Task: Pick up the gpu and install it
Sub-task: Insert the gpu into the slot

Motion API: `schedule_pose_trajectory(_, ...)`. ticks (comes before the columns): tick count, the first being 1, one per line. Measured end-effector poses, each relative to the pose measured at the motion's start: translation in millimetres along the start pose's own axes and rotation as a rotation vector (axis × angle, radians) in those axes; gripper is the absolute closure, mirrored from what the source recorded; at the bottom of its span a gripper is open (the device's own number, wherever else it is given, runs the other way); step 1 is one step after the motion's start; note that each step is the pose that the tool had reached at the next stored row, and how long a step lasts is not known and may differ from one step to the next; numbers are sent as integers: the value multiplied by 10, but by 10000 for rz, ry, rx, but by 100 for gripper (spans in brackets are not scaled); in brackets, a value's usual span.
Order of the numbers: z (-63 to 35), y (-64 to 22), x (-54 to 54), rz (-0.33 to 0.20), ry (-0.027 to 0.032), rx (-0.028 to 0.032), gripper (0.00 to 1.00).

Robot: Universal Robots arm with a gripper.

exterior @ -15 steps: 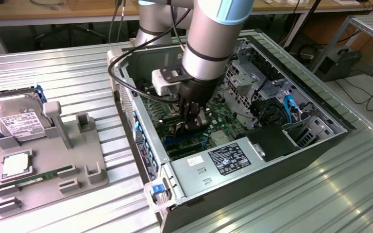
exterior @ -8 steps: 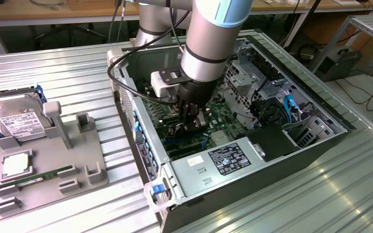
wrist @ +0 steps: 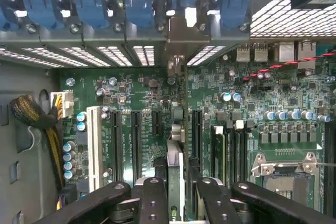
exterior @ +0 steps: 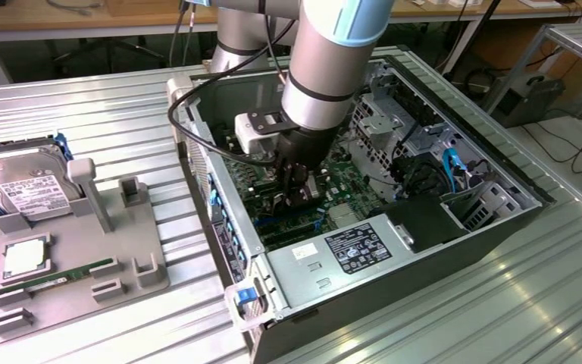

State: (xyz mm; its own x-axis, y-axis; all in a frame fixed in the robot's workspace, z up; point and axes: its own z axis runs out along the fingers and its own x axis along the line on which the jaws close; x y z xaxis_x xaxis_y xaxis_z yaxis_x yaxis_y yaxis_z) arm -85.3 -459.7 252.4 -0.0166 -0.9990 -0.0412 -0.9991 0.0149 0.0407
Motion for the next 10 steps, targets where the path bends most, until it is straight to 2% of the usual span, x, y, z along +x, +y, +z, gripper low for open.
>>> schedule_pose_trajectory(1,-8,0,1,-1,8,-2,73)
schedule_pose_trajectory(2,-21,0,1,-3,11,-3,66)
schedule_pose_trajectory(4,-72,2,-1,-4,9,-2,66)
schedule_pose_trajectory(8,-261,9,-12,-5,10,-2,66)
schedule_pose_trajectory(10,-285,12,-32,-5,24,22,66)
